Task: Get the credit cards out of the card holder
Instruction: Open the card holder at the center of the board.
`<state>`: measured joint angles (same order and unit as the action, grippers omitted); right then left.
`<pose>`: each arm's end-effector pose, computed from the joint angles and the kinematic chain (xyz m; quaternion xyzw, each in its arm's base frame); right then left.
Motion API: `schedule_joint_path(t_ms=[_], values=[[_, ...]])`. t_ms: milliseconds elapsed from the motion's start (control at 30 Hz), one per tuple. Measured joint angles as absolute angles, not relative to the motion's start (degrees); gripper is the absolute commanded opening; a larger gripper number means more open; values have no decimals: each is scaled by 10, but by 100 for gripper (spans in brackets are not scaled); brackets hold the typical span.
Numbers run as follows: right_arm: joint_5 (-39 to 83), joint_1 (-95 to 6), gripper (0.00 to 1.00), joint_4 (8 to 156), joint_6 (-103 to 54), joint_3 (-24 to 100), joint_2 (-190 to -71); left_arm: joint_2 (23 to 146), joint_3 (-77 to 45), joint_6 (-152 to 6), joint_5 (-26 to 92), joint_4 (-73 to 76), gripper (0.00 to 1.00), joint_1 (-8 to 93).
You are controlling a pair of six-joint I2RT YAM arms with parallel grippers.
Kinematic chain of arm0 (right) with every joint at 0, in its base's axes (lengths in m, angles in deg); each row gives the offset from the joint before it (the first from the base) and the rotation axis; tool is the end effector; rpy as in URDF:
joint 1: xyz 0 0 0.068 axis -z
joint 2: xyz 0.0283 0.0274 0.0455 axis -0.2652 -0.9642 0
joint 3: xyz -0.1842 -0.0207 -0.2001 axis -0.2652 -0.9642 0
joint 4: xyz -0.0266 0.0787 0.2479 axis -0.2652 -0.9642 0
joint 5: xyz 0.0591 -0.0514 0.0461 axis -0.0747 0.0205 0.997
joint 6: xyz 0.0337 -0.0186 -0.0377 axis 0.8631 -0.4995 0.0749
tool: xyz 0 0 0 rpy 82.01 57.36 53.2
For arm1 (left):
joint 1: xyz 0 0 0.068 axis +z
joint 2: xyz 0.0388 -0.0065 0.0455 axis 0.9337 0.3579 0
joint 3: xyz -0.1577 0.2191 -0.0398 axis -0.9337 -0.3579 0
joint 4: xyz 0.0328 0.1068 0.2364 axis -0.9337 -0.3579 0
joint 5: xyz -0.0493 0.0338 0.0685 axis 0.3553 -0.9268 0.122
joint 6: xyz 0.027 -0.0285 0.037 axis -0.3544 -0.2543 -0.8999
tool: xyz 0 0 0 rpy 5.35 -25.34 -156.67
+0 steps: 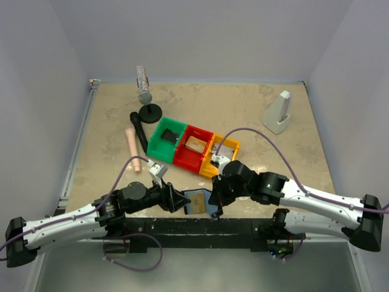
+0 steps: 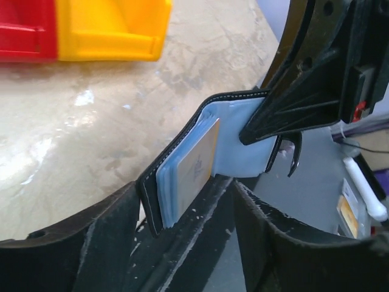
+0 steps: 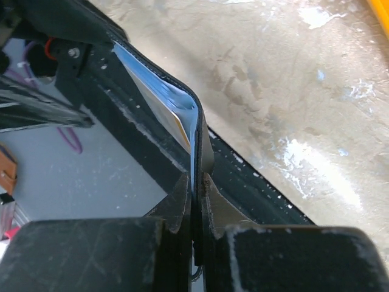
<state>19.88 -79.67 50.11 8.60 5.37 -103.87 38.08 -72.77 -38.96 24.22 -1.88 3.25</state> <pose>0.0828 0.1797 0.2620 -0.2120 0.8948 0.3341 0.2070 0.0610 -0.1345 0.2115 0.1336 0.7859 -0.4968 0.3431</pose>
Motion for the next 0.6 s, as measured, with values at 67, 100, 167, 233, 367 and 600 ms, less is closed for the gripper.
schedule_joint_path(t_ms=[67, 100, 167, 233, 367, 600], values=[[199, -789, 0, 517, 86, 42, -1055, 366, -733, -386, 215, -33, 68, 32], [199, -783, 0, 526, 86, 37, -1064, 354, -737, -384, 200, -40, 68, 32], [203, -772, 0, 549, 88, 25, -1085, 335, -741, -380, 176, -52, 64, 32], [208, -760, 0, 578, 91, 14, -1112, 319, -747, -376, 155, -57, 59, 33], [222, -739, 0, 631, 97, 2, -1171, 336, -756, -366, 141, -38, 43, 33], [251, -721, 0, 697, 102, -10, -1230, 494, -765, -344, 166, 59, 27, 32]])
